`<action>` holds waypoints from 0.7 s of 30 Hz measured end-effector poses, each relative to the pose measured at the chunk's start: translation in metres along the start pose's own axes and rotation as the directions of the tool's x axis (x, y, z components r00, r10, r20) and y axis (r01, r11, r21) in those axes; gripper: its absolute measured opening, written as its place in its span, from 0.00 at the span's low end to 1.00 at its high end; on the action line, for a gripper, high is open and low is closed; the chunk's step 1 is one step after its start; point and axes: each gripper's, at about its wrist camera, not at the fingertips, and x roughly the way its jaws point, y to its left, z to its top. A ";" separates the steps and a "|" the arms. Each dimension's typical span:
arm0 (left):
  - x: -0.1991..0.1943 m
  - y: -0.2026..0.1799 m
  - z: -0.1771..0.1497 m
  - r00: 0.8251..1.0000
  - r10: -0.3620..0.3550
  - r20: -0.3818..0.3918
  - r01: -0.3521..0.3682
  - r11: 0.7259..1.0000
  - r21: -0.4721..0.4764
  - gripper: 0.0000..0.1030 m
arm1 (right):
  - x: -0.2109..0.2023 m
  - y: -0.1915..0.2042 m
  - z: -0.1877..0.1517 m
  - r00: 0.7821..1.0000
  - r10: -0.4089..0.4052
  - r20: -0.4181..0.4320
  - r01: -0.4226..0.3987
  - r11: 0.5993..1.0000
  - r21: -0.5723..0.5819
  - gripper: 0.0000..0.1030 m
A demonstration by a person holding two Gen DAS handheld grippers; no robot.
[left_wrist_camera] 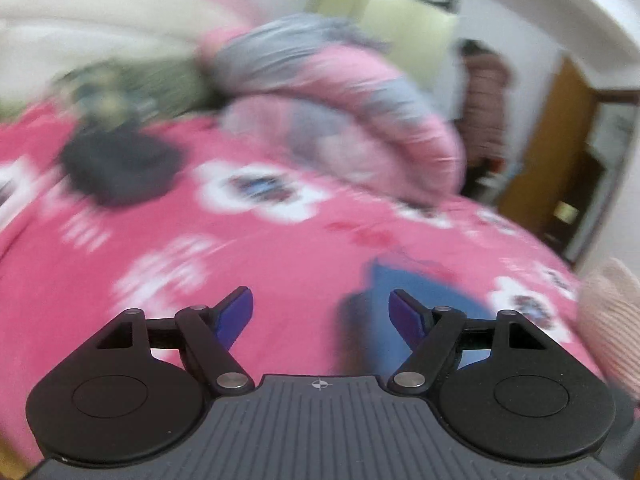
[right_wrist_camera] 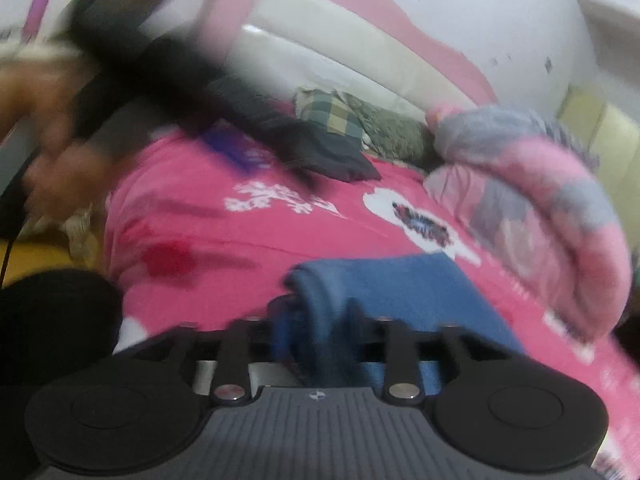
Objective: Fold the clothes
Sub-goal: 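Lay the jeans end onto the bundle and open the right gripper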
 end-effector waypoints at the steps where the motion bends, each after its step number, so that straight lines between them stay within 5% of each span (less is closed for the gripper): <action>1: 0.007 -0.011 0.007 0.999 -0.032 0.000 0.032 0.999 0.023 0.73 | -0.009 -0.001 0.001 1.000 0.015 0.018 -0.016 1.000 0.020 0.52; 4: 0.031 -0.038 0.020 0.994 -0.105 -0.032 0.107 0.990 0.086 0.66 | -0.038 -0.008 0.003 0.995 0.067 0.075 -0.074 0.992 0.099 0.52; 7: 0.056 -0.057 0.015 0.978 -0.155 -0.143 0.176 0.973 0.150 0.55 | -0.071 -0.040 -0.009 0.994 0.070 0.088 -0.090 0.965 0.248 0.51; 12: 0.087 -0.060 -0.026 0.964 -0.012 -0.267 0.080 0.966 0.247 0.47 | -0.102 -0.114 -0.048 0.996 -0.080 0.034 0.051 0.848 0.527 0.36; 14: 0.087 -0.053 -0.039 0.969 -0.011 -0.246 0.072 0.968 0.239 0.47 | -0.090 -0.130 -0.071 0.994 -0.105 -0.034 0.104 0.786 0.609 0.31; 17: 0.084 -0.052 -0.048 0.978 -0.012 -0.208 0.073 0.955 0.287 0.47 | -0.050 -0.119 -0.108 0.988 0.025 -0.150 0.081 0.748 0.658 0.30; 19: 0.084 -0.051 -0.052 0.982 -0.014 -0.190 0.071 0.953 0.294 0.48 | -0.050 -0.111 -0.107 0.989 0.004 -0.150 0.088 0.793 0.602 0.30; 21: 0.084 -0.044 -0.051 0.983 -0.035 -0.181 0.082 0.962 0.261 0.48 | -0.058 -0.130 -0.094 0.989 0.029 -0.143 0.066 0.785 0.616 0.28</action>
